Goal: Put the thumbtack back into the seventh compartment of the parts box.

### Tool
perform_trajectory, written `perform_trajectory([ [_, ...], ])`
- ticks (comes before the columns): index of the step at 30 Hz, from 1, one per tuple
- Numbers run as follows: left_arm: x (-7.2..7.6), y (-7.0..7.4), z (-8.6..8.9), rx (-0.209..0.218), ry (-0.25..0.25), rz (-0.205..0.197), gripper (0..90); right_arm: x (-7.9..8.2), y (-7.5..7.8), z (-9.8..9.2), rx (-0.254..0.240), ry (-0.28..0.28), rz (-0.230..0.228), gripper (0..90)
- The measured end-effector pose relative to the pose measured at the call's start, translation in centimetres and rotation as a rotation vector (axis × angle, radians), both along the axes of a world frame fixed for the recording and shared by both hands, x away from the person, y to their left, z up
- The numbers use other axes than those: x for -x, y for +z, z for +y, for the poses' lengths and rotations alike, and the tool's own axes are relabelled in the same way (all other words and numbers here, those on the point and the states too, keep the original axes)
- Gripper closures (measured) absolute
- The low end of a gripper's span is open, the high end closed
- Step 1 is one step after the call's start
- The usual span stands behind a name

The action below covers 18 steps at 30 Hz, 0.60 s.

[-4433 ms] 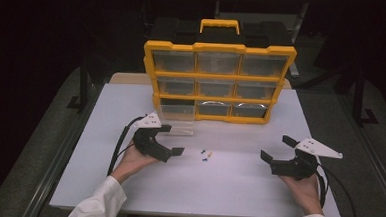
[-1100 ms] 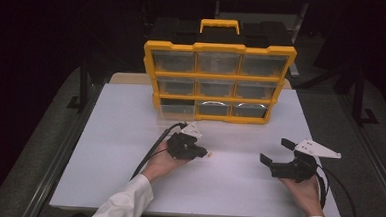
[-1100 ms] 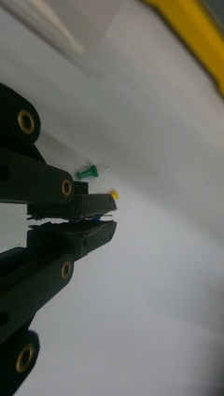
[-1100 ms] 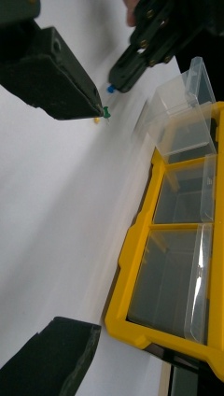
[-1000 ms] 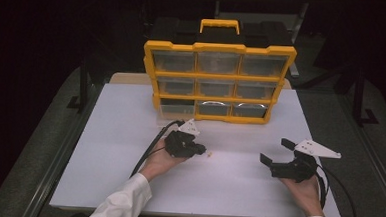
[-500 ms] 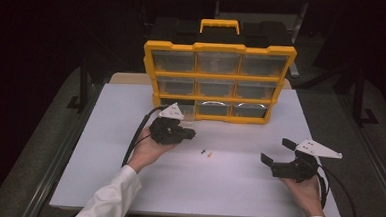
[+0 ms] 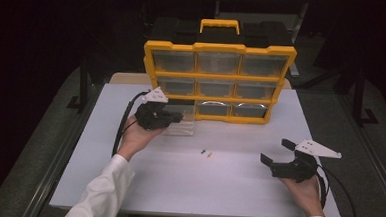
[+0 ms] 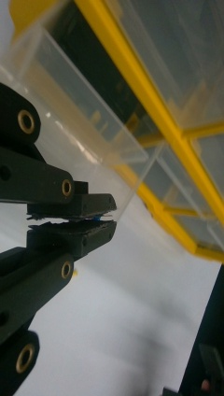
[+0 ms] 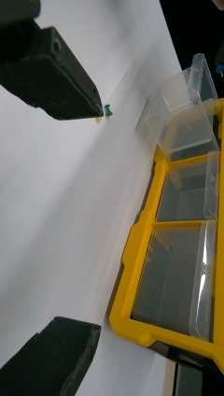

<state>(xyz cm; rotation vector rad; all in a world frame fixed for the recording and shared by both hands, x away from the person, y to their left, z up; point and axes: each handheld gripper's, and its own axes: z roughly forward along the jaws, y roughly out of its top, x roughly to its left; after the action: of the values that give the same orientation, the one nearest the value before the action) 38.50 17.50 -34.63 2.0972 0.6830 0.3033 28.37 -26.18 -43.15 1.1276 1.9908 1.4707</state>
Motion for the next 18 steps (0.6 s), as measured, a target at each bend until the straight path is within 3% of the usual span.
perform_trajectory([
  [18, -2.4, -0.5, 2.3, 0.006, 0.098, 0.023, 85.8, 0.0, -0.1, 0.0, 0.002, 0.002, 0.009, 0.0],
])
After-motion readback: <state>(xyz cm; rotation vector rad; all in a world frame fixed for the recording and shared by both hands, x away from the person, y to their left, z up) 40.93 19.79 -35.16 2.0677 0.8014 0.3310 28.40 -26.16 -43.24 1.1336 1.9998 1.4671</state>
